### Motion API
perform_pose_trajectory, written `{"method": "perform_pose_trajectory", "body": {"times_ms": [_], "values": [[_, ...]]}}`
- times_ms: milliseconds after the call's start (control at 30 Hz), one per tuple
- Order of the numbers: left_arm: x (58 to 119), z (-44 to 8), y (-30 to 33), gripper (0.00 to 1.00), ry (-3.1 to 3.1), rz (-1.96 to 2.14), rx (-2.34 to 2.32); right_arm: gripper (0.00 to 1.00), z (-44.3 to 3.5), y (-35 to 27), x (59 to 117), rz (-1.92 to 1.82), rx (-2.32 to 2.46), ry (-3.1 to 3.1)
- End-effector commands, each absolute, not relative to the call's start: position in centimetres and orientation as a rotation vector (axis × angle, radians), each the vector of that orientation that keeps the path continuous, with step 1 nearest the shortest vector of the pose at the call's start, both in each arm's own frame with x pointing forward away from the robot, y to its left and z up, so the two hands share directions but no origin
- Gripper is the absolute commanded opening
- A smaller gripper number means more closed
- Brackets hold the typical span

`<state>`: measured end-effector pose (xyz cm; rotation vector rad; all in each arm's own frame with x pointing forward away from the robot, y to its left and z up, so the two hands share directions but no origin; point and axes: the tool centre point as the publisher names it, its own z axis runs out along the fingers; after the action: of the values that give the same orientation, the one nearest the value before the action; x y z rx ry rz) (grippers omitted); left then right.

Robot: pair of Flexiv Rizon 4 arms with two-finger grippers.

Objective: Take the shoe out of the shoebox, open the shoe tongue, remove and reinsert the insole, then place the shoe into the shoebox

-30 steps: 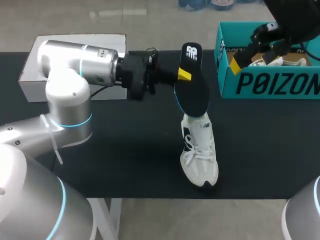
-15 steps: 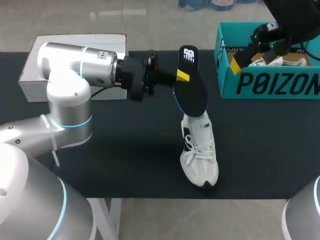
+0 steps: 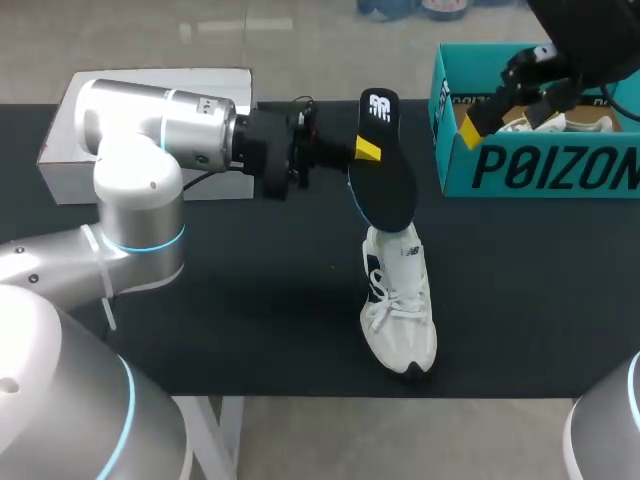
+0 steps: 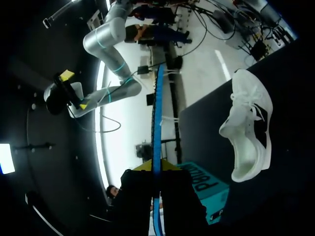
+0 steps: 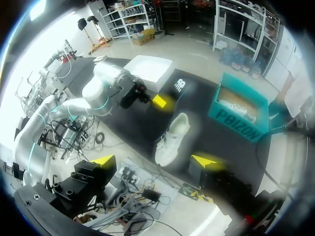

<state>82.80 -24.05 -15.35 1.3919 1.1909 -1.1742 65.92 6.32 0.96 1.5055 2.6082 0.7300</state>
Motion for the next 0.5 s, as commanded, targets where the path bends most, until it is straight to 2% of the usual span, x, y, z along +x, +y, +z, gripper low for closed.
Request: {"method": "perform_pose_trajectory", "body": {"times_ms": [33, 500], "values": [[82.9, -15.4, -24.2, 0.00, 1.190, -1.173, 1.392, 1.00, 1.1, 6.5, 66.1, 0.723, 1.508, 2.611], [82.9, -15.4, -24.2, 0.00, 1.190, -1.173, 1.392, 1.00, -3.0, 4.7, 69.1, 1.306, 1.825, 2.857]]}}
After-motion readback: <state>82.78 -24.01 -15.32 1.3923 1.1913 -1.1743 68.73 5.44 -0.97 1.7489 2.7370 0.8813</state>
